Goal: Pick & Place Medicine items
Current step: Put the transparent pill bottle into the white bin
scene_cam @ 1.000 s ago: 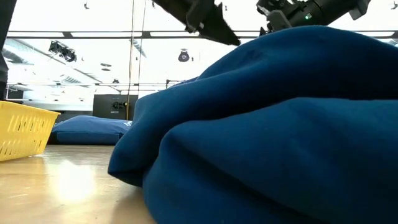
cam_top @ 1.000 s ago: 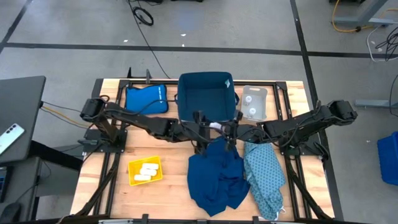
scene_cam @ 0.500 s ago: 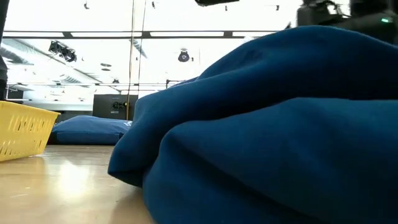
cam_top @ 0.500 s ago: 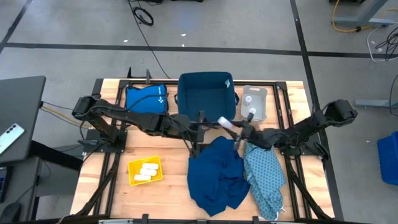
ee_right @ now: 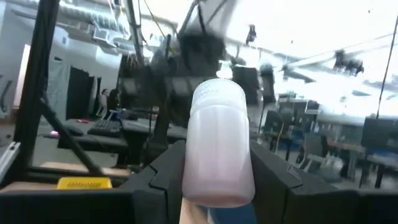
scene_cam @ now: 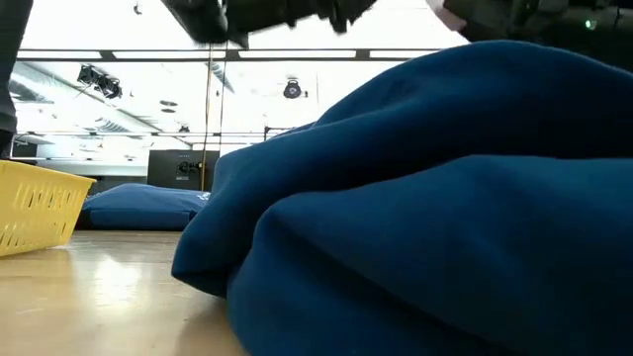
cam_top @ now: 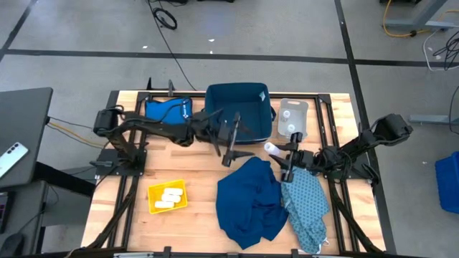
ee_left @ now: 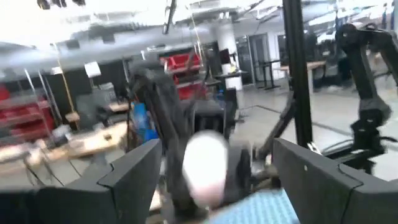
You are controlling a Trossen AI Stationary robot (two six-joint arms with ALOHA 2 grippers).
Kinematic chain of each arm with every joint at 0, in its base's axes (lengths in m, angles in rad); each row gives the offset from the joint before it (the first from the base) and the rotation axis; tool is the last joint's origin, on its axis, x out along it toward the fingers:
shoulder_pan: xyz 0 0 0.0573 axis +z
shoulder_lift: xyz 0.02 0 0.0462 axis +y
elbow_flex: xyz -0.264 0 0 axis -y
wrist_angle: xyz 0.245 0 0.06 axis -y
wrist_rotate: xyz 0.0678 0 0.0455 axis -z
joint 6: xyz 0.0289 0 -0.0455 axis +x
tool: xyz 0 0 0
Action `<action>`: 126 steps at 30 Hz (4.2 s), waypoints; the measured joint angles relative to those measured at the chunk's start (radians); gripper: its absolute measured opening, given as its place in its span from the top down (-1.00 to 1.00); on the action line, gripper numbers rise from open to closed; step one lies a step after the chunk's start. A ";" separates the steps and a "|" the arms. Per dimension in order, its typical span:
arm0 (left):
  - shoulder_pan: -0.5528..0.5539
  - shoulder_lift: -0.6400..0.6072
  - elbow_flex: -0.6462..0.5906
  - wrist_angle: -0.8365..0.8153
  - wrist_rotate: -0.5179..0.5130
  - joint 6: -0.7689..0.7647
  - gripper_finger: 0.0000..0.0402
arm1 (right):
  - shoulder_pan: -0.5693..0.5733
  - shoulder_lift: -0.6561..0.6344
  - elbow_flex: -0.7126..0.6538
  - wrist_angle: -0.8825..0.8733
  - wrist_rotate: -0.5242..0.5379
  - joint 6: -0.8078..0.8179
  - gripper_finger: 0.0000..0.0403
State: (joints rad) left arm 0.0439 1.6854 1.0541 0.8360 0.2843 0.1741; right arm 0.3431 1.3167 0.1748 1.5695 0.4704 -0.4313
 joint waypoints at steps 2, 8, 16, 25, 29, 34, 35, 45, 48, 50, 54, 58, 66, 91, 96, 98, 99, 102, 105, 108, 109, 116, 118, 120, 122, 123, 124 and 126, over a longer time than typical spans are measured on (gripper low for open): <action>0.029 0.041 -0.011 0.079 0.041 -0.049 -0.54 | 0.001 0.000 0.022 0.000 -0.019 -0.033 0.32; 0.054 0.148 -0.008 0.329 0.166 -0.138 -0.54 | -0.009 0.000 0.081 0.001 -0.064 -0.093 0.32; 0.049 0.248 0.028 0.588 0.163 -0.224 -0.54 | -0.022 0.000 0.091 0.000 -0.087 -0.094 0.32; 0.025 0.328 0.180 0.530 0.201 -0.238 -0.54 | -0.044 0.000 0.091 -0.008 -0.114 -0.064 0.32; 0.022 0.330 0.199 0.480 0.192 -0.217 -0.54 | -0.044 0.000 0.091 -0.009 -0.114 -0.063 0.32; 0.000 0.330 0.199 0.470 0.149 -0.161 -0.54 | -0.044 0.000 0.091 -0.009 -0.115 -0.062 0.32; -0.003 0.330 0.199 0.469 0.133 -0.154 -0.53 | -0.044 0.000 0.091 -0.009 -0.115 -0.062 0.32; -0.012 0.330 0.199 0.462 0.048 -0.118 -0.19 | -0.044 0.000 0.091 -0.008 -0.118 -0.055 0.32; -0.012 0.330 0.199 0.454 0.038 -0.107 -0.03 | -0.045 0.001 0.091 -0.004 -0.120 -0.055 0.32; -0.014 0.330 0.199 0.454 0.030 -0.102 0.07 | -0.045 0.001 0.091 -0.001 -0.124 -0.055 0.32; -0.015 0.330 0.199 0.452 0.030 -0.098 0.24 | -0.046 0.001 0.090 -0.001 -0.135 -0.055 0.32; -0.014 0.330 0.199 0.452 0.028 -0.101 0.29 | -0.054 0.001 0.090 0.000 -0.140 -0.048 0.32; -0.004 0.327 0.200 0.429 0.018 -0.108 0.29 | -0.067 0.000 0.089 0.002 -0.139 -0.021 0.25; 0.108 0.198 0.201 -0.318 -0.003 0.137 0.29 | 0.128 -0.040 0.118 -0.234 0.434 0.025 -0.23; 0.100 0.202 0.198 -0.303 -0.003 0.179 0.29 | 0.171 -0.129 0.219 -0.625 0.531 0.139 -0.14; 0.097 0.201 0.199 -0.301 -0.005 0.201 0.29 | 0.183 -0.168 0.295 -0.854 0.546 0.217 -0.11; 0.094 0.201 0.199 -0.308 -0.011 0.208 0.29 | 0.187 -0.190 0.335 -0.983 0.551 0.267 -0.09; 0.086 0.201 0.199 -0.331 -0.041 0.235 0.29 | 0.193 -0.229 0.493 -1.409 0.537 0.467 -0.04; 0.080 0.201 0.199 -0.312 -0.048 0.245 0.29 | 0.192 -0.234 0.664 -1.815 0.465 0.663 0.02; 0.080 0.202 0.199 -0.228 -0.034 0.238 0.29 | 0.193 -0.225 0.805 -2.109 0.412 0.824 0.07; 0.081 0.202 0.199 -0.201 -0.018 0.231 0.29 | 0.195 -0.223 0.836 -2.173 0.398 0.867 0.09; 0.104 0.280 0.200 0.017 0.012 0.138 0.29 | 0.253 -0.224 0.869 -2.376 0.198 1.061 0.18; 0.121 0.311 0.200 0.058 0.028 0.097 0.29 | 0.282 -0.224 0.838 -2.347 0.152 1.072 0.18; 0.138 0.341 0.199 0.101 0.046 0.050 0.29 | 0.313 -0.223 0.796 -2.266 0.142 1.064 0.18; 0.152 0.368 0.199 0.146 0.063 0.015 0.29 | 0.334 -0.223 0.768 -2.217 0.173 1.056 0.18; 0.156 0.379 0.199 0.164 0.064 0.009 0.29 | 0.340 -0.223 0.765 -2.219 0.207 1.060 0.18; 0.158 0.386 0.199 0.162 0.065 0.007 0.29 | 0.342 -0.223 0.765 -2.236 0.243 1.074 0.18; 0.157 0.399 0.199 0.159 0.070 0.011 0.29 | 0.333 -0.224 0.765 -2.295 0.307 1.105 0.18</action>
State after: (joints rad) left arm 0.2006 2.0843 1.2533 0.9950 0.3543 0.1847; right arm 0.6757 1.0927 0.9398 -0.7255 0.7772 0.6733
